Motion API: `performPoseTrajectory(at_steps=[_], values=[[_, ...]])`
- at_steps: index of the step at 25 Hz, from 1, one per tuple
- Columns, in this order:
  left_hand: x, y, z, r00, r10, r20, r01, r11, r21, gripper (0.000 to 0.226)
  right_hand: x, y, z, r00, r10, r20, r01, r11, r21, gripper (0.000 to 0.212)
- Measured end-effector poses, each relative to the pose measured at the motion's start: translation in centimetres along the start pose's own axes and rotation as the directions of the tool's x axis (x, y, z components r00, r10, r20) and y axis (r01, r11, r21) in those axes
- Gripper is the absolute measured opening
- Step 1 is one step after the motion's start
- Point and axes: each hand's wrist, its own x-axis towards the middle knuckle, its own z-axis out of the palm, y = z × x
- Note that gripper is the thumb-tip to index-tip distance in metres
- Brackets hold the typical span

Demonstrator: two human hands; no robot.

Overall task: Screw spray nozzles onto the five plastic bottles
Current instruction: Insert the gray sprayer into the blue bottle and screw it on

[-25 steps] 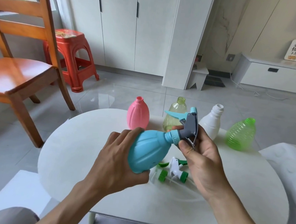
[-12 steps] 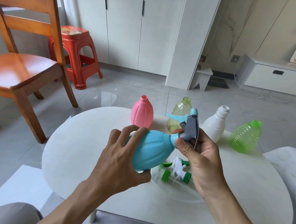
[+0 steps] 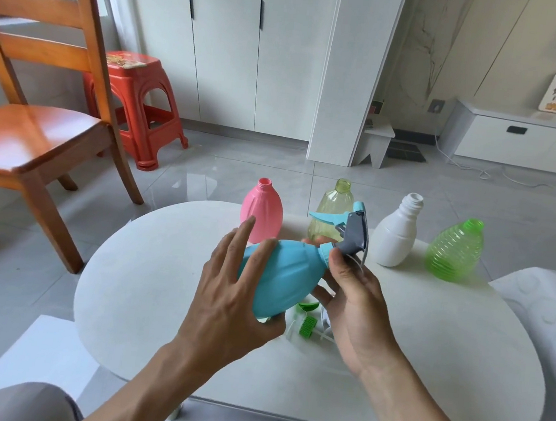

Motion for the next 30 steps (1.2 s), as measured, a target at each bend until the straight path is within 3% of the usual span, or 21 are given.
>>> performPoseTrajectory(at_steps=[3,7,12,19,24,30], values=[[0.1,-0.2,0.0,1.000,0.014,-0.002,-0.014,1.000,0.008,0.098,0.1,-0.4,-0.1,0.999,0.012,0.052,-0.012,1.000,0.006,0.023],[-0.2,-0.1,0.2,0.999,0.043,0.012,-0.043,0.999,0.032,0.104,-0.1,-0.1,0.5,0.999,-0.021,-0.034,0.019,0.999,-0.042,0.012],[-0.1,-0.1,0.2,1.000,0.007,-0.007,-0.007,1.000,0.009,0.106,-0.2,0.0,0.9,0.999,-0.006,-0.053,0.006,1.000,-0.004,0.033],[-0.5,0.9,0.5,0.992,-0.120,0.031,0.124,0.964,-0.237,0.106,0.0,0.4,1.5,0.999,0.030,-0.013,-0.028,0.990,0.137,0.019],[-0.5,1.1,0.8,0.976,-0.197,0.093,0.217,0.923,-0.317,0.108,0.4,0.8,2.2,0.999,0.045,-0.002,-0.044,0.981,0.190,0.065],[-0.4,1.5,1.1,0.923,-0.287,0.256,0.382,0.764,-0.520,0.108,0.5,0.6,2.6,0.995,-0.004,-0.099,0.012,0.997,0.081,0.068]])
